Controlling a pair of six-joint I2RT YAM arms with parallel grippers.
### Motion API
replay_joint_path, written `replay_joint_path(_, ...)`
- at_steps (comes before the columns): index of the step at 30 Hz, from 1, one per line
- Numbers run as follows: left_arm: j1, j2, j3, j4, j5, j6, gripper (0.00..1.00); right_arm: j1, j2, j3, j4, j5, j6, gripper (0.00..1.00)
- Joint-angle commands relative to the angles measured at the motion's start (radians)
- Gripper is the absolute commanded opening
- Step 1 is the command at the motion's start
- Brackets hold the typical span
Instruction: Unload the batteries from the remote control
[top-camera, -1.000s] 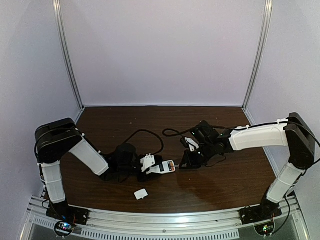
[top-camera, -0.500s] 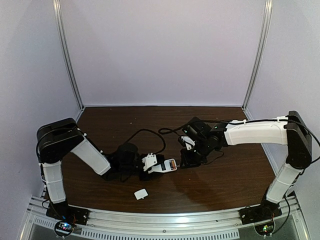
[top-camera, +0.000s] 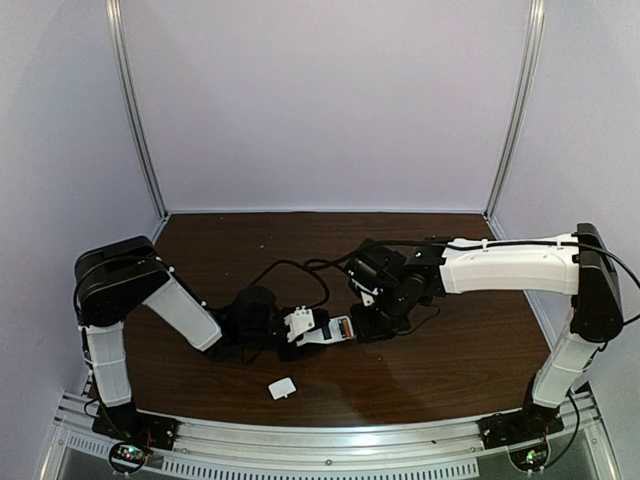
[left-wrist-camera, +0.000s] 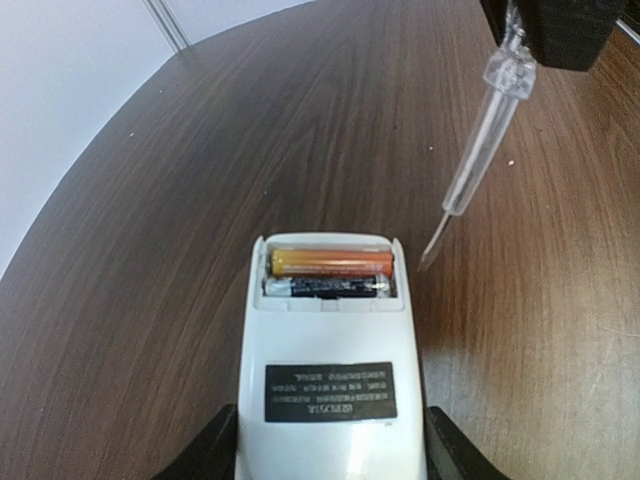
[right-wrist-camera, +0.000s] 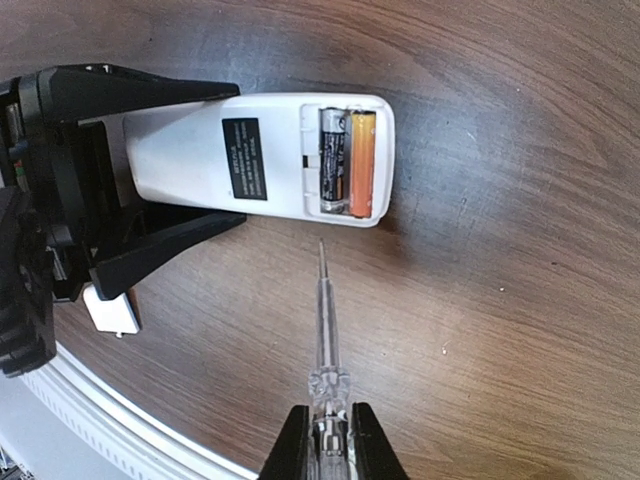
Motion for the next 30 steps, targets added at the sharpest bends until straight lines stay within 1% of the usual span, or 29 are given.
replay_joint_path(1,0.000,0.024,0.018,0.042,-0.010,0.012,0.00,0.015,0.032,0.033,-0.060,0.062,0.030,0.00)
replay_joint_path(11,-0.001,0.020,0.018,0.039,-0.002,0.013,0.00,0.037,0.078,0.063,-0.084,0.095,0.042,0.00)
replay_joint_path(19,-0.001,0.013,0.016,0.038,0.002,0.013,0.00,0.032,0.125,0.085,-0.075,0.066,0.003,0.00)
replay_joint_path(26,0.000,0.013,0.016,0.037,0.004,0.015,0.00,-0.009,0.111,0.060,-0.050,0.037,-0.031,0.00)
replay_joint_path(30,-0.001,0.013,0.016,0.037,-0.003,0.015,0.00,-0.008,0.077,0.061,-0.059,0.021,-0.034,0.00)
